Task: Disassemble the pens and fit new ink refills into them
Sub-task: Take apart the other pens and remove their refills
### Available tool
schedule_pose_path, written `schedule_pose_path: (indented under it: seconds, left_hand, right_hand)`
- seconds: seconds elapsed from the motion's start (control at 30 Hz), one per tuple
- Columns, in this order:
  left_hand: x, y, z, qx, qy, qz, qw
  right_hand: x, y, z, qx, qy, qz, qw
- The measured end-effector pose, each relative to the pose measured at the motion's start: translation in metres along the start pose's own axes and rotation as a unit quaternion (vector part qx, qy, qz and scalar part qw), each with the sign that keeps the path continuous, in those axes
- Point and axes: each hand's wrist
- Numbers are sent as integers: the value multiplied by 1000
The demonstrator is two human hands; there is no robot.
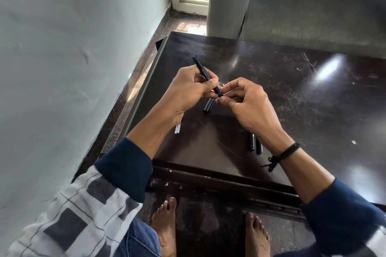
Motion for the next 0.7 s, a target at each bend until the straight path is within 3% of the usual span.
schedule_pose_path:
  seconds: [0.7]
  left_hand:
    - [0,-3,6,-2,-4,-5,1000]
  right_hand:
    - [2,-5,-4,-1,25,18,1000]
Point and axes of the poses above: each hand's wrist, its own y-axis away from the middle knuckle, its own x-axis out of the palm, z = x × y, and after that the axes turned 12 degrees about x, right-handed
